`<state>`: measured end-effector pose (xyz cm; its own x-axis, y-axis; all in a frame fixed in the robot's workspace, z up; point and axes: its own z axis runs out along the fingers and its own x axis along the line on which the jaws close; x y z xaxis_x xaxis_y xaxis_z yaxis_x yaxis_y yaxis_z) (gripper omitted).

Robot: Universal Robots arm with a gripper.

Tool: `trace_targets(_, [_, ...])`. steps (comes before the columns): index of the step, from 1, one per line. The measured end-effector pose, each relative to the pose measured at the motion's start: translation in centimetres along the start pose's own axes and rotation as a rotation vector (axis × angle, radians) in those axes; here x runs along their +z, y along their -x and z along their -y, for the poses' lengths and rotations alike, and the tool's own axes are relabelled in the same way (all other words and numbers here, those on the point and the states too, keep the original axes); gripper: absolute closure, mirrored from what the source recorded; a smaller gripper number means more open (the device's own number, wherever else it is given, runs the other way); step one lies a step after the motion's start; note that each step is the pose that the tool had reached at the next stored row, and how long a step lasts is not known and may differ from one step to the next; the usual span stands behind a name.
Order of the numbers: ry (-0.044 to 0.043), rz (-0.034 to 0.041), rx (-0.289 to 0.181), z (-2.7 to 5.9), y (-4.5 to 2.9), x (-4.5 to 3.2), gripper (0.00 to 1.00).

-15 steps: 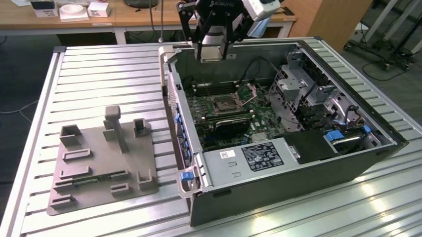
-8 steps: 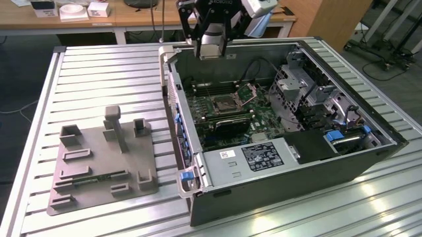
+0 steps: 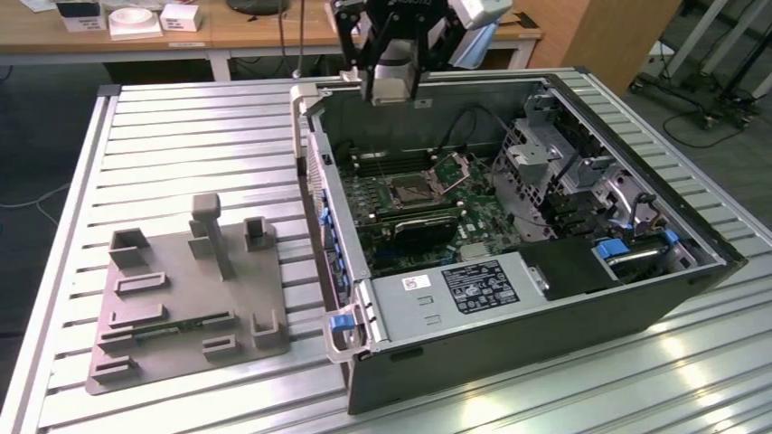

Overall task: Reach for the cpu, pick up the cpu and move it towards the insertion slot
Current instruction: 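Pick up the cpu and move it towards the insertion slot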

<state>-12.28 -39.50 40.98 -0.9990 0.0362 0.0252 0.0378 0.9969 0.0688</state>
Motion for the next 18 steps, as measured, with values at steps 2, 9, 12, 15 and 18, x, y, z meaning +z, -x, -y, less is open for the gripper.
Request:
trace_targets(2, [0.0000,-0.0001,0.000,-0.14,0.14,0.02,0.46])
trace_targets(9, [0.0000,0.0000,0.000,-0.58,0.39,0.09,0.46])
trace_targets(12, [0.0000,0.0000,0.000,-0.70,0.47,0.11,0.46])
trace_targets(15, [0.0000,-0.0001,-0.001,-0.84,0.56,0.13,0.46])
trace_targets(18, [0.0000,0.0000,0.000,-0.97,0.65,0.15,0.46])
